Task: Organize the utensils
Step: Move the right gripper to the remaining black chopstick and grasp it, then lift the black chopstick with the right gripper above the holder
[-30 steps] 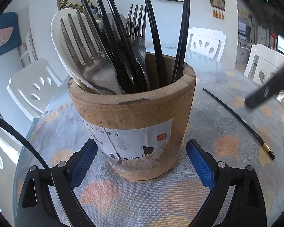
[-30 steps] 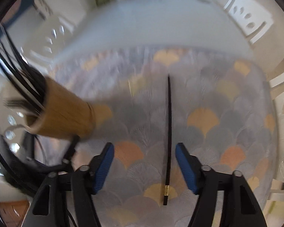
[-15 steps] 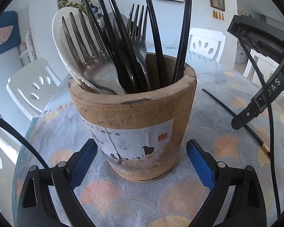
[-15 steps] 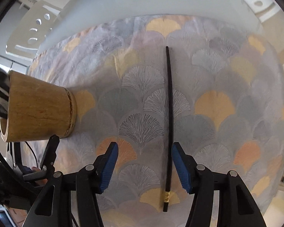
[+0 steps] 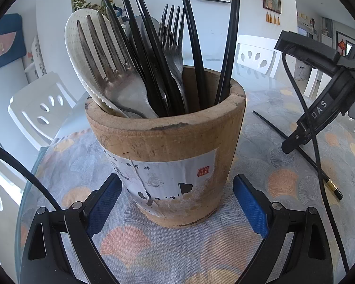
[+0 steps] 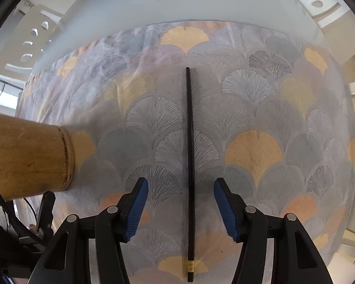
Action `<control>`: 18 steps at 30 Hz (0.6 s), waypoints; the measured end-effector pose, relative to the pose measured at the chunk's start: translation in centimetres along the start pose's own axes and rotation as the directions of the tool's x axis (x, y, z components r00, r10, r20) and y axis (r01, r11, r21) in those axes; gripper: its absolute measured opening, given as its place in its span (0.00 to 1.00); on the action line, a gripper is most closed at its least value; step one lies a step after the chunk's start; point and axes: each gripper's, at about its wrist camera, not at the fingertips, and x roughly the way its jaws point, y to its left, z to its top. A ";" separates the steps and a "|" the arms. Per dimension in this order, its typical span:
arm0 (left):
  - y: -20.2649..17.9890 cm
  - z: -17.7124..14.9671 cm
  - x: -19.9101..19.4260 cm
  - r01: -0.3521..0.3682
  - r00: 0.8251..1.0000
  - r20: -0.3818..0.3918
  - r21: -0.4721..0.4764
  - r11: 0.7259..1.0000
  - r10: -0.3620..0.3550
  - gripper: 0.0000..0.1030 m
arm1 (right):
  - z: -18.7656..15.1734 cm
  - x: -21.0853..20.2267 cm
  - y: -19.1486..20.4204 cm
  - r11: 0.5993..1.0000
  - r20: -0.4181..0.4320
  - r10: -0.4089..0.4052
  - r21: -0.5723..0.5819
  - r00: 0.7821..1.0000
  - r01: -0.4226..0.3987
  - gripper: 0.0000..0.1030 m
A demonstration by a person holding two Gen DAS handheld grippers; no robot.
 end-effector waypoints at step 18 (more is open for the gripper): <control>-0.1 0.0 0.1 0.001 1.000 -0.003 -0.001 1.000 -0.001 0.92 | 0.6 -0.5 -2.2 0.996 0.062 -0.043 -0.073 0.997 0.047 0.05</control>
